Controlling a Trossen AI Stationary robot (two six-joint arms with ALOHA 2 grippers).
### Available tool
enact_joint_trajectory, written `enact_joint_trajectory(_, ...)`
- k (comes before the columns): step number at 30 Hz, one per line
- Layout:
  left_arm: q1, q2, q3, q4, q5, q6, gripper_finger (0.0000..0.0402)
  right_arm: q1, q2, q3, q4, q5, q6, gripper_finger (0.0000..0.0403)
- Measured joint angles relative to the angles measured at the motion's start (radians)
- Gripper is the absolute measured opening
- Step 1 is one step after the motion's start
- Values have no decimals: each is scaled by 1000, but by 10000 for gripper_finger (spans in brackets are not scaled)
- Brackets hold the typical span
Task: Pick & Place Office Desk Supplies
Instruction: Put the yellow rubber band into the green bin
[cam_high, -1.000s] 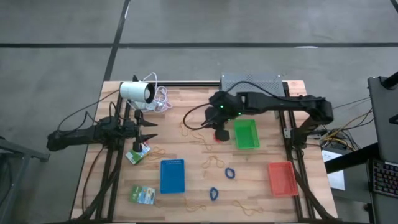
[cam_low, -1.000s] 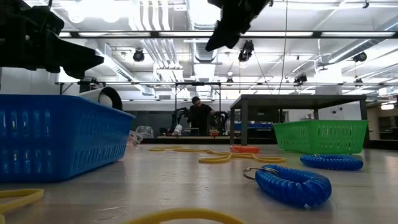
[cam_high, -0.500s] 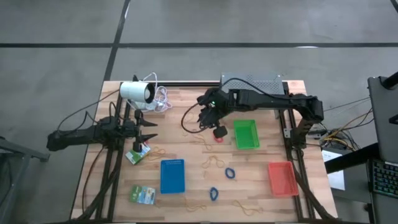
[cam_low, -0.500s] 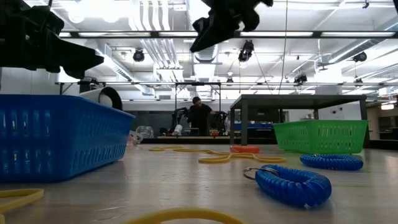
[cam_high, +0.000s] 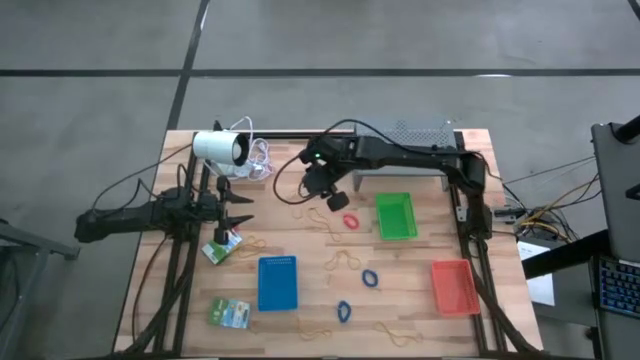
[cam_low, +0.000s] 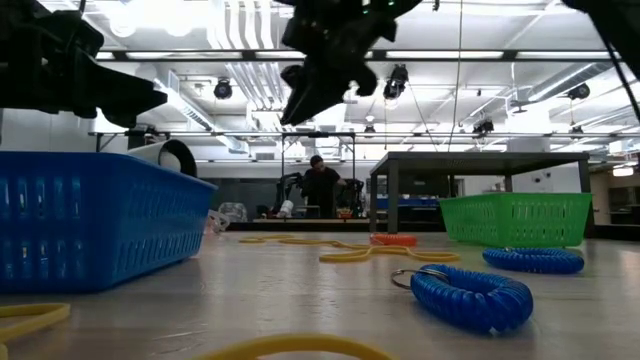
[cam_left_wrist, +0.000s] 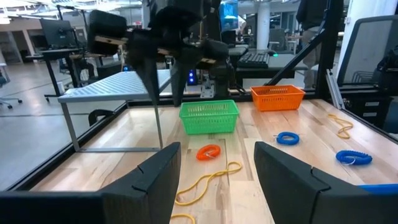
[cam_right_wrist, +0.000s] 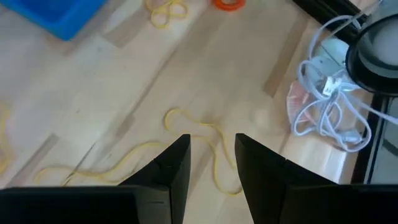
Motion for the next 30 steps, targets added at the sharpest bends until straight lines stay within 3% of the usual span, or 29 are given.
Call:
enact_joint_trajectory(9,0,4,0,1,0,0,212,-2,190,172,-146,24,14,123)
enact_joint_trajectory(14,0,6,0,1,0,0,212,-9,271,228,-144,32,36,123)
enact_joint_trajectory(30,0,10,0,1,0,0,212,-78,360,227,-137,33,131,122)
